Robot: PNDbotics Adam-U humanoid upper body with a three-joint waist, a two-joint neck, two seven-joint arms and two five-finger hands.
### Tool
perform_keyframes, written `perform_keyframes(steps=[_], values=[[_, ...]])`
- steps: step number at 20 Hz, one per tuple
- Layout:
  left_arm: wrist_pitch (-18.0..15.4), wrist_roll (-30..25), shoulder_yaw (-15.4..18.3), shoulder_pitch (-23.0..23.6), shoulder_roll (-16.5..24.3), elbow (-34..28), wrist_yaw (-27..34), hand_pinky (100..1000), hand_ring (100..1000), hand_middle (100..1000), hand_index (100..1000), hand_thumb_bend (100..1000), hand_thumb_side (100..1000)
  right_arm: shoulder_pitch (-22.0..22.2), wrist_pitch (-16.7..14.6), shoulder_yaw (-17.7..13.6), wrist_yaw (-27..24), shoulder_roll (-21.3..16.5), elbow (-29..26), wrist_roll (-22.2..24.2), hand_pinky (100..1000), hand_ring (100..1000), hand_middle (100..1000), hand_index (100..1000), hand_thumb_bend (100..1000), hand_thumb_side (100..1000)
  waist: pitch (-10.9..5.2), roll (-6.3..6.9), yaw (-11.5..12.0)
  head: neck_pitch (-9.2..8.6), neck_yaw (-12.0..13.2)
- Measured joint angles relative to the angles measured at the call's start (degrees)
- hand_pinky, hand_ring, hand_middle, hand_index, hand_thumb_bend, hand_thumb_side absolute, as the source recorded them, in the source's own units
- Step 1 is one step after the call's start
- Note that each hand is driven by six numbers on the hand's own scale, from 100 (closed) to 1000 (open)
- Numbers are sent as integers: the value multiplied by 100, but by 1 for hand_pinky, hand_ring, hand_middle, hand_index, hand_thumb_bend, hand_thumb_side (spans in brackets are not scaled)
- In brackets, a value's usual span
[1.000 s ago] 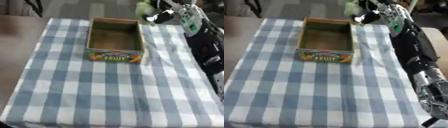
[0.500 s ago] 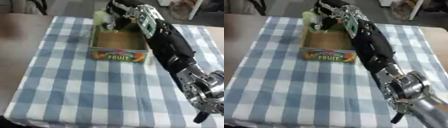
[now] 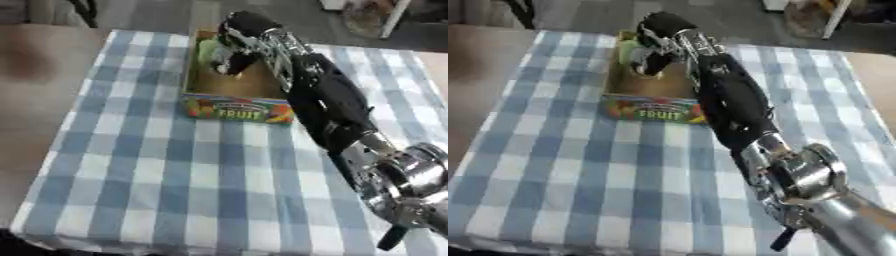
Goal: Pick up objects on the table and place them in the box.
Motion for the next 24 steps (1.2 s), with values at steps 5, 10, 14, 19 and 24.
perform_keyframes(steps=[5,10,14,19,24], values=[[0,-1,0,0,-2,0,0,631,556,594,715,100,608,47,30,-33,550,-1,183,-52,386,483,439,435,306,417,1,-3,-18,-2,0],[1,-1,0,0,-15,0,0,631,556,594,715,100,608,96,70,-66,811,-1,322,178,589,674,678,701,441,471,2,-13,-29,-5,1],[3,1,2,-1,-36,0,0,631,556,594,715,100,608,152,101,-121,775,-29,344,276,709,778,788,803,434,351,2,-12,-59,-7,4],[5,3,3,-1,-41,0,-1,631,556,594,715,100,608,240,41,-205,228,-145,298,252,773,828,831,853,427,279,2,-12,-77,-9,39],[6,4,4,0,-41,0,-4,632,556,595,715,100,609,332,-209,-296,-1173,-384,65,393,766,822,836,873,462,318,2,-9,-127,-11,69]])
